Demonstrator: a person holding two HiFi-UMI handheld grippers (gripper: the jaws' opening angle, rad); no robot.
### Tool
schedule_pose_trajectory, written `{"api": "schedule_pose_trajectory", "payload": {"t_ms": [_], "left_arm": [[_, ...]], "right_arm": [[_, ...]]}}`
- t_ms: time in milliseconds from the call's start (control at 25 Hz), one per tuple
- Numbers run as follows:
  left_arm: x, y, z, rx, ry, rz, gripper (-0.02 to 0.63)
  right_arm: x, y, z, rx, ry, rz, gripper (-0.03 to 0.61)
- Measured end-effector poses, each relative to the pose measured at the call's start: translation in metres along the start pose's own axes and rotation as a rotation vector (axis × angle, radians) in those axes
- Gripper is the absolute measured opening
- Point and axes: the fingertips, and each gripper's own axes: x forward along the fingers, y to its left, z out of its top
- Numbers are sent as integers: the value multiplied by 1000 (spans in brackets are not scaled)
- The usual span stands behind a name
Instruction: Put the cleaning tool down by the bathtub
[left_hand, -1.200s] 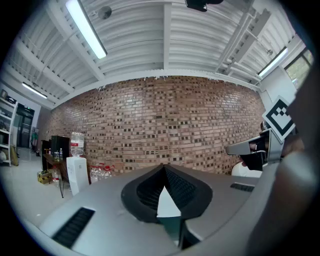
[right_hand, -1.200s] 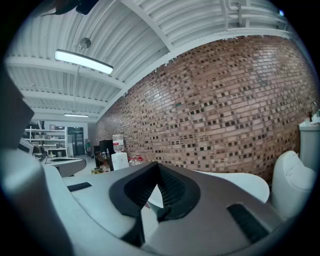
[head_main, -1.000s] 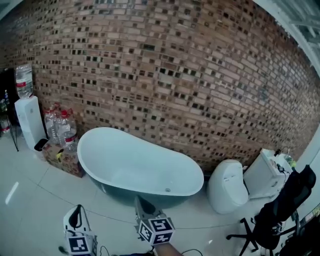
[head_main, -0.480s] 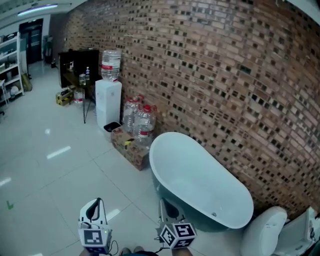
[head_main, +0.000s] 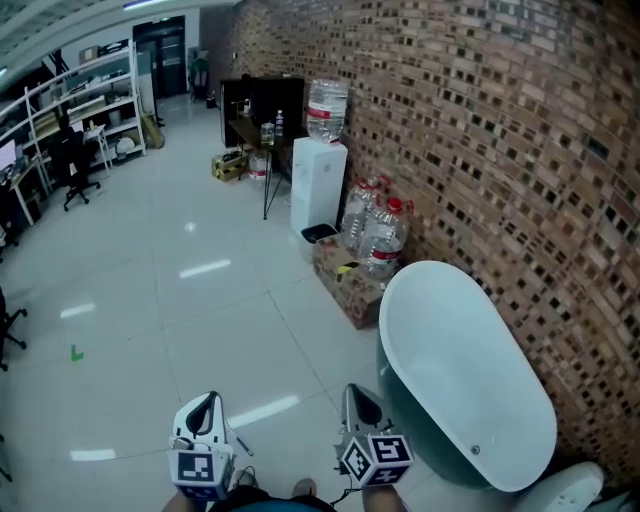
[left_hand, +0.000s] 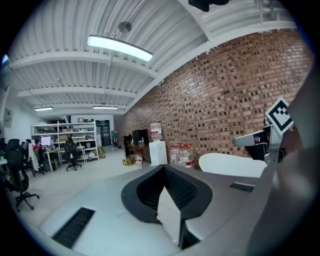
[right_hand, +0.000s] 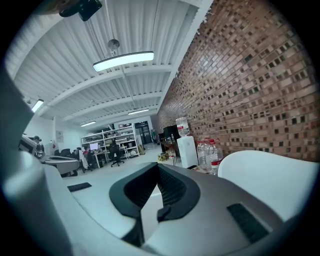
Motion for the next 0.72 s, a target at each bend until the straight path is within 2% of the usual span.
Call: {"api": "schedule_pose_trajectory", "payload": {"t_ms": [120, 360, 560, 720], "left_arm": [[-10, 1, 1, -4, 2, 11, 5], [-5, 18, 6, -13, -32, 3, 6], [-12, 72, 0, -25, -40, 49, 5], [-22, 127, -10, -41, -41, 106, 5]], "right_arm": [[-2, 16, -7, -2, 18, 44, 14], [15, 46, -10, -32, 24, 79, 18], [38, 101, -10, -40, -21, 166, 17], [64, 146, -20, -68, 19, 191, 18]]}}
